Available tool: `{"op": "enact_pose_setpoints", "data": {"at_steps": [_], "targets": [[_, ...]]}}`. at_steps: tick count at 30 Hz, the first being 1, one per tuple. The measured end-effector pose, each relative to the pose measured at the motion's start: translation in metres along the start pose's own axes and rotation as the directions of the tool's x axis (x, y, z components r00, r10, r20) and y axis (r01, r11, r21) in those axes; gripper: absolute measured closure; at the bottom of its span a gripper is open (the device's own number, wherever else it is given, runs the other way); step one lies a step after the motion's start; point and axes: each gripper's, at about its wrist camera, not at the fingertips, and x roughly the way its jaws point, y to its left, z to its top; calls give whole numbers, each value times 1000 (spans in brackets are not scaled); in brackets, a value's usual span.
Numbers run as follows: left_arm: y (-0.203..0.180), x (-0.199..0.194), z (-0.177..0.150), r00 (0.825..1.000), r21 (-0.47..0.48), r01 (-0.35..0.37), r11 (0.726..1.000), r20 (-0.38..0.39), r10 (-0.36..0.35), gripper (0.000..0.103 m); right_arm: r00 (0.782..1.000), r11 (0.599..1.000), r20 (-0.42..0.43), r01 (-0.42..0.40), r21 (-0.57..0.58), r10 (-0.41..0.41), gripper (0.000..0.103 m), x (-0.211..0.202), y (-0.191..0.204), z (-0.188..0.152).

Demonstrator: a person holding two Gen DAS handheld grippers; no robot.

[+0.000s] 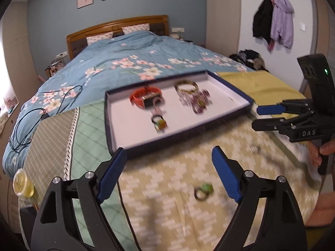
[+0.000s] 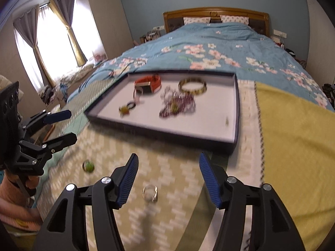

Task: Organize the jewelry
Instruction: 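Withdraw both tools from the box toward the remaining rings on the bed, then grasp the silver ring with the right tool while the left tool grasps the green-stone ring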

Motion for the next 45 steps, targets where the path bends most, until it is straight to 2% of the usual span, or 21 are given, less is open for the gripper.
{"op": "enact_pose_setpoints", "data": {"at_steps": [5,7,10,14,16,26,33,45], "targets": [[-13,-2,-18,998,22,51,998,-42,-50,28,1000,1000,-30,-9,-7,9,48,-1,6,-18],[-18,-2,-23,997,25,65,998,-51,-63,30,999,1000,-40,-18,-12,17,54,0,9,-22],[-23,-1,-29,994,26,83,996,-68,-81,34,998,999,-57,-23,-30,21,58,2,15,-27],[-26,2,-31,992,19,97,995,-84,-95,36,998,998,-67,-16,-58,12,61,4,24,-31],[-26,3,-32,991,17,101,995,-91,-99,38,998,997,-68,-15,-69,10,68,4,26,-30],[-27,13,-33,985,-9,114,993,-126,-114,47,996,995,-88,14,-102,-23,71,10,34,-30],[-24,21,-32,981,-28,119,992,-153,-122,58,995,994,-88,40,-106,-50,86,11,34,-29],[-27,28,-33,977,-19,122,992,-175,-123,79,995,994,-84,42,-104,-51,87,10,34,-30]]}}
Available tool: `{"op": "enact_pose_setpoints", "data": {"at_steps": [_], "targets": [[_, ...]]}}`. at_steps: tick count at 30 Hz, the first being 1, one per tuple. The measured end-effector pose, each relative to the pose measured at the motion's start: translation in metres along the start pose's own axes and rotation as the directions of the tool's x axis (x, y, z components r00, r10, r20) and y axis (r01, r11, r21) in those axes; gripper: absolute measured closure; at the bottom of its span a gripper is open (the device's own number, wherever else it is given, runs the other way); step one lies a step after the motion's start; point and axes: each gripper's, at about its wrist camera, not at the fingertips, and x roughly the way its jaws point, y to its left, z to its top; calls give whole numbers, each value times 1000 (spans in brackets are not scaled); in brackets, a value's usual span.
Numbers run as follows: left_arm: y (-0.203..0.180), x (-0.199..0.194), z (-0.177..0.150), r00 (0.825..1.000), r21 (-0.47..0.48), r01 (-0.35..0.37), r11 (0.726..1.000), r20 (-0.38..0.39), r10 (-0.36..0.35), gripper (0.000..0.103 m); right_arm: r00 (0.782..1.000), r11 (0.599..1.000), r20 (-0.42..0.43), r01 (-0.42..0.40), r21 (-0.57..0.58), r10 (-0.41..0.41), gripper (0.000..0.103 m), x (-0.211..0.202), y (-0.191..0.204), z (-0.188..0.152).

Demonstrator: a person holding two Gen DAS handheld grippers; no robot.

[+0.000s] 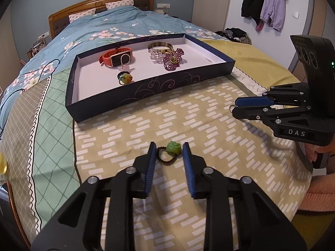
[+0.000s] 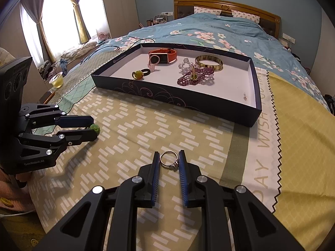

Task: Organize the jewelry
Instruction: 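Grasp the silver ring with the right tool while the left tool grasps the green-stone ring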

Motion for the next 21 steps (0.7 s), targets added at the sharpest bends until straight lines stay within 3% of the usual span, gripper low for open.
{"op": "enact_pose_setpoints", "data": {"at_steps": [21], "targets": [[2,-9,4,999,-27,-6,1000,45,8,80,996,996,71,-63,59,58,87,-13,-6,6]]}}
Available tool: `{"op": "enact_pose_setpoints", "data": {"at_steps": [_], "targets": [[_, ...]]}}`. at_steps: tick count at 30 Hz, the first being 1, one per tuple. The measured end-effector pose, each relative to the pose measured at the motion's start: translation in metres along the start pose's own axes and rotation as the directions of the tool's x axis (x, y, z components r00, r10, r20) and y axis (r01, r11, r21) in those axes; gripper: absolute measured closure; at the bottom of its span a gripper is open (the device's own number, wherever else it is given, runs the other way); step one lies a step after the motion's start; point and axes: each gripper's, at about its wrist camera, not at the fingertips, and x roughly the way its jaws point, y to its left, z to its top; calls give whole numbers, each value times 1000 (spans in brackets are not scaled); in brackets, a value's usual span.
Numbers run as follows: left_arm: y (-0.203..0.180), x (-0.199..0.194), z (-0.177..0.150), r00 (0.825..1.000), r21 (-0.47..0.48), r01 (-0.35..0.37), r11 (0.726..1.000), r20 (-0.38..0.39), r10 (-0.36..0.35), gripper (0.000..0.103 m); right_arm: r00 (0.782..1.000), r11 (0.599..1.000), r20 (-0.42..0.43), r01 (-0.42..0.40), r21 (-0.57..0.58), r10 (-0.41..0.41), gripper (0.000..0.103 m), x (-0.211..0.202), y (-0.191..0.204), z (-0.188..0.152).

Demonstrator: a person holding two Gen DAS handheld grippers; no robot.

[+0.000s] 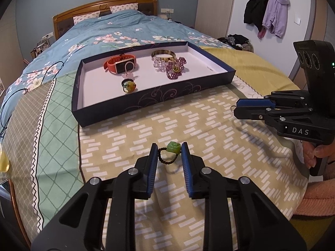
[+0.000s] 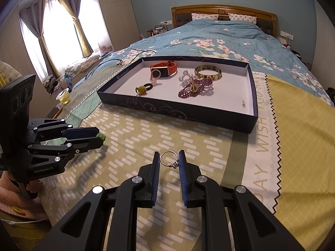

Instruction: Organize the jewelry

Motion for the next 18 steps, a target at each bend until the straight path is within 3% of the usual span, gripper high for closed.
{"op": "enact_pose_setpoints", "data": {"at_steps": [18], "targets": [[-1,-16,12,998,-13,-20,1000,64,21,80,997,999,66,-42,31,40,87,-6,-1,13]]}}
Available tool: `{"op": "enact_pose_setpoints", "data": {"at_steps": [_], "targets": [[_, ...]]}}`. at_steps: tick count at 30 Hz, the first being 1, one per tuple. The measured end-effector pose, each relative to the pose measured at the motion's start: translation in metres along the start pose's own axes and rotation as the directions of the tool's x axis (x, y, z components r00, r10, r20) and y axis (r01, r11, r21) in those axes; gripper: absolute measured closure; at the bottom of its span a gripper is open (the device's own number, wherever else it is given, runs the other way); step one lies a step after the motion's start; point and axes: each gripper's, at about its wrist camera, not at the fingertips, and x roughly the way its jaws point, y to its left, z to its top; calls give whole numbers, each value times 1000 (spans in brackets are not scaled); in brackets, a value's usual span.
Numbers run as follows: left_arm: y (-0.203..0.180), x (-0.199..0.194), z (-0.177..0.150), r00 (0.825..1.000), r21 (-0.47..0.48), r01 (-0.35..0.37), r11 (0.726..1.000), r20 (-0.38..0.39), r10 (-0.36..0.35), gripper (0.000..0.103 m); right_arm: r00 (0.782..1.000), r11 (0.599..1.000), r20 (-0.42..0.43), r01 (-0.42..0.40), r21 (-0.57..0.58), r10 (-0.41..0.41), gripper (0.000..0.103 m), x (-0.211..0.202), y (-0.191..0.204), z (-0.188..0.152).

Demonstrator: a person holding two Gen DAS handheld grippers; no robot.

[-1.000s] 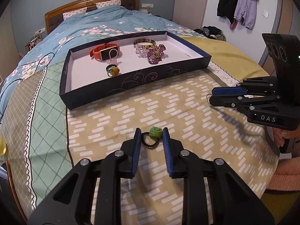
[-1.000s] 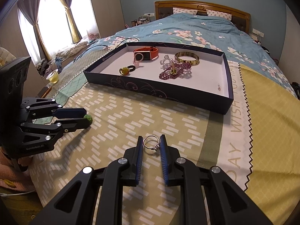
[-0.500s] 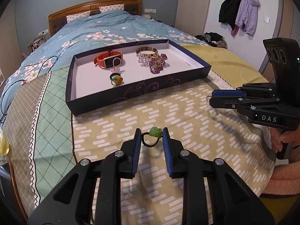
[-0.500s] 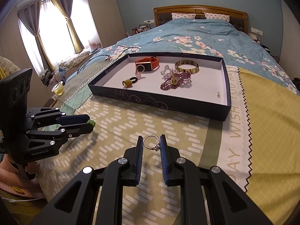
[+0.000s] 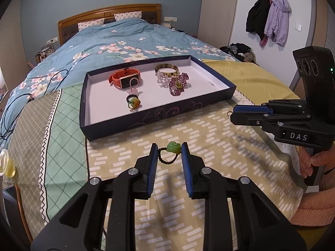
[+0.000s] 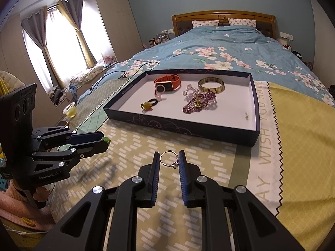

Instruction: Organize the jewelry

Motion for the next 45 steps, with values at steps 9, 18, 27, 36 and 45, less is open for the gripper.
{"op": "enact_pose_setpoints", "data": {"at_steps": [9,18,27,36,45], "targets": [[6,-6,10,999,-16,-19,1000,37,20,80,999,1000,39,-4,4,4,87,-3,-1,10],[7,-8,20,997,-26,-32,999,67,34,80,998,1000,68,0,3,0,87,-5,-2,20],[11,-8,28,995,-37,-44,998,90,47,80,995,1000,97,4,1,-4,87,-5,-3,31],[11,-9,37,992,-36,-56,998,110,59,80,994,1000,112,3,1,-3,87,-2,-4,39],[15,-7,43,991,-45,-53,998,121,58,80,993,1000,119,-1,5,0,87,1,-6,44]]}}
